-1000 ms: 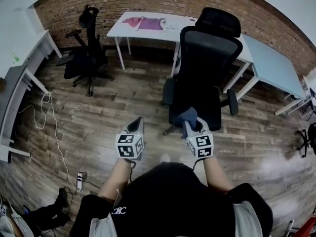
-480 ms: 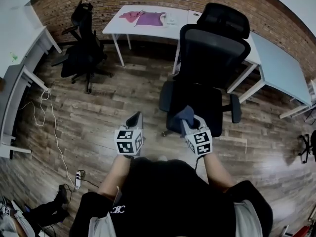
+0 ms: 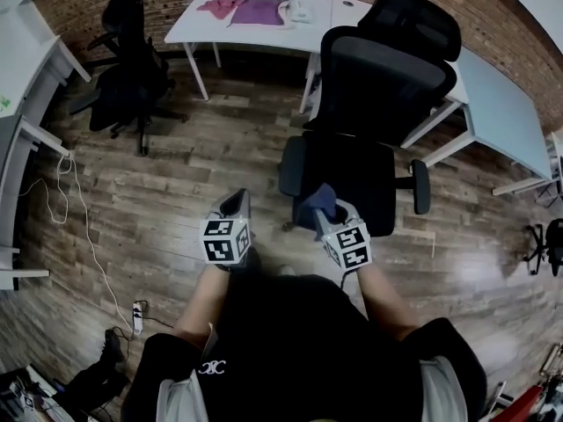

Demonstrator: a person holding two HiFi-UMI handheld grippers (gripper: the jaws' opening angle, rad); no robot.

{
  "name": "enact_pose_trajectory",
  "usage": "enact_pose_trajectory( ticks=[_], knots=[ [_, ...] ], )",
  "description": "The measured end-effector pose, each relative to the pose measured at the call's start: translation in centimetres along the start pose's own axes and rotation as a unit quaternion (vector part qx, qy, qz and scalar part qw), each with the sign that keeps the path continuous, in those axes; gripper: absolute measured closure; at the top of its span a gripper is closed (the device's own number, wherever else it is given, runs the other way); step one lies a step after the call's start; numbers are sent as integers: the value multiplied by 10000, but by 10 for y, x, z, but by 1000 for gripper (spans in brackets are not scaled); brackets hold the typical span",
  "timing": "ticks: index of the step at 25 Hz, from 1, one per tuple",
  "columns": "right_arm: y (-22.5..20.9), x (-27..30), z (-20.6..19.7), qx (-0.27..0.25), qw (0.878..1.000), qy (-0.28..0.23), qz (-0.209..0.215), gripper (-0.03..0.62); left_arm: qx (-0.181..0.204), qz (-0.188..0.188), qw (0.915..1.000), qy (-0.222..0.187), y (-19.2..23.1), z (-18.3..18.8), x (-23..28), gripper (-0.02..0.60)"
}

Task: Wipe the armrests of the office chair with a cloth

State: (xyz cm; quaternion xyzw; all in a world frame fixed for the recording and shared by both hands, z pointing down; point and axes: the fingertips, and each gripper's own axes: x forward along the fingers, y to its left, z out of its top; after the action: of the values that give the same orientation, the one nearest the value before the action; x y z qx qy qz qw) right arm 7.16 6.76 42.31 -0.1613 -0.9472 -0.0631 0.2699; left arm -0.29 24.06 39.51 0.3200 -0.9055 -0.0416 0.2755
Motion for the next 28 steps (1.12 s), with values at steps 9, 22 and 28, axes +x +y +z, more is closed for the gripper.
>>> enact_pose_trajectory(
  ticks=[9,22,28],
  knots=[
    [-9,83,20,167,9981,354,-478,525,524,-903,9938,391,52,47,88,575],
    [-10,138,-44,1262,9683,1831,-1139,525,631,-1881,9730,1176,104,51,156,575],
    [7,139,-96,2005,9491,2135,-1160,525,952,-2231,9570,1590,84,20,174,575]
  ],
)
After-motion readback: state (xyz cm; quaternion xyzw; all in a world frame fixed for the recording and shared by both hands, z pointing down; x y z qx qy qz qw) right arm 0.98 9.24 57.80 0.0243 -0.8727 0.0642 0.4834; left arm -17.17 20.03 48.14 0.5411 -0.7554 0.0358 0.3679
